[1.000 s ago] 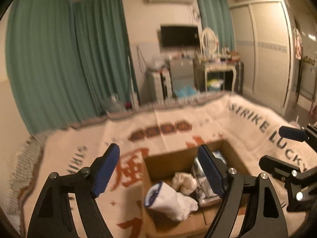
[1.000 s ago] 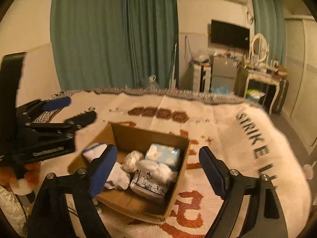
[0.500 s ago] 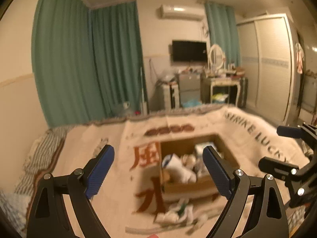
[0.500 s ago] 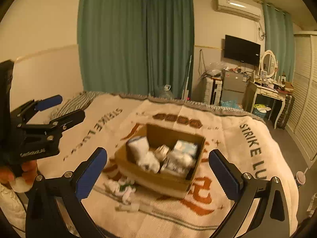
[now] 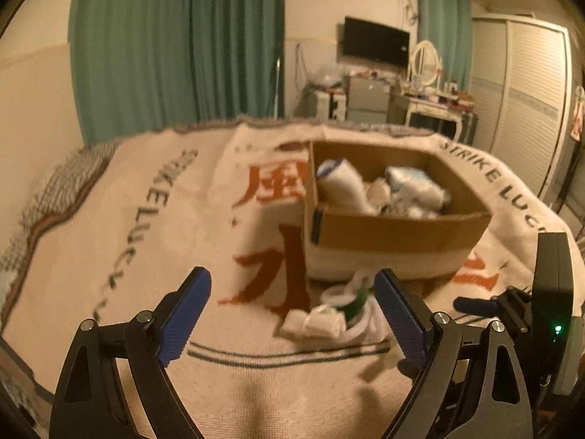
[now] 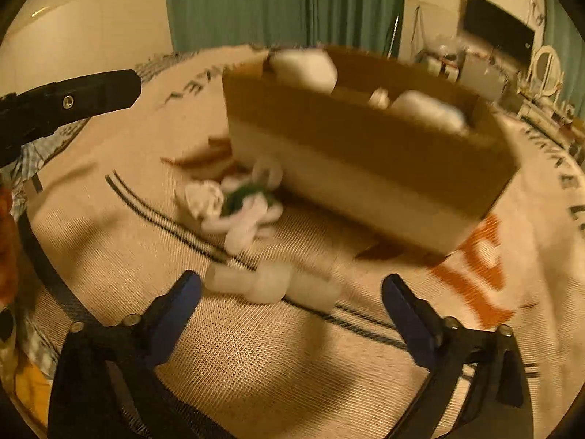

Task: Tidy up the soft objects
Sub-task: 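Grasp the white foam piece with the right gripper while the left grasps the green-tied sock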

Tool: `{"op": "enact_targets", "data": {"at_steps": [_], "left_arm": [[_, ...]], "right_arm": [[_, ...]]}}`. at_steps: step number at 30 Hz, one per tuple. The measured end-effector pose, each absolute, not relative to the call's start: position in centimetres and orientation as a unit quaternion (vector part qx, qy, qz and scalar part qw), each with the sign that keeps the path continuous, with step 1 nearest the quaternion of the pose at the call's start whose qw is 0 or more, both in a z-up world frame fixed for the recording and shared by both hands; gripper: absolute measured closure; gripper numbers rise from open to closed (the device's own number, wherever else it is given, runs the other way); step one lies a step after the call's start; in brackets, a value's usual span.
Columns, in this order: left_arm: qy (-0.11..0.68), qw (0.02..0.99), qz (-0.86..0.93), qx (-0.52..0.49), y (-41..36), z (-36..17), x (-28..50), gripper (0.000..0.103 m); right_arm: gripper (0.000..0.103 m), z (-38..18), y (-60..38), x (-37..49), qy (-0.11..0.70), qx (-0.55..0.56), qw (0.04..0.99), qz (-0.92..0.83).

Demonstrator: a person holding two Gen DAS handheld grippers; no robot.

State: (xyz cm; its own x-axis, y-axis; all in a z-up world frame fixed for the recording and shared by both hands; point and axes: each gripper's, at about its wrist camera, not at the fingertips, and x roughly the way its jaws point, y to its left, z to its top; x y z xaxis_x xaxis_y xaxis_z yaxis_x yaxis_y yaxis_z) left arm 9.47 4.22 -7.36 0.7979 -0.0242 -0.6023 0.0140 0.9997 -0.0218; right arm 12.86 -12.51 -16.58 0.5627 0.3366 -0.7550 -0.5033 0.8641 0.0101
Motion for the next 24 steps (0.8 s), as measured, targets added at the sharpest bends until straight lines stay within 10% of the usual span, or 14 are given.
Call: {"op": "enact_targets", "data": {"at_steps": [10, 17, 24], "left_arm": [[0.367, 0.93, -0.011, 0.005, 3.6, -11.5, 10.3, 0.011], [0.374, 0.927, -0.016, 0.024, 2.9, -11.7, 9.8, 0.011], [0.377, 0.926, -0.019, 0.014, 3.0, -11.4, 9.0, 0.011]], "right_arm": [[0.022, -19.9, -10.7, 14.6, 0.433, -0.11, 0.854, 0.266], [0.065, -19.6, -11.5, 13.9, 0.433, -0.082, 0.85, 0.289], [0.07, -18.3, -13.5, 13.1, 0.414, -0.035, 0.863, 0.289]]}}
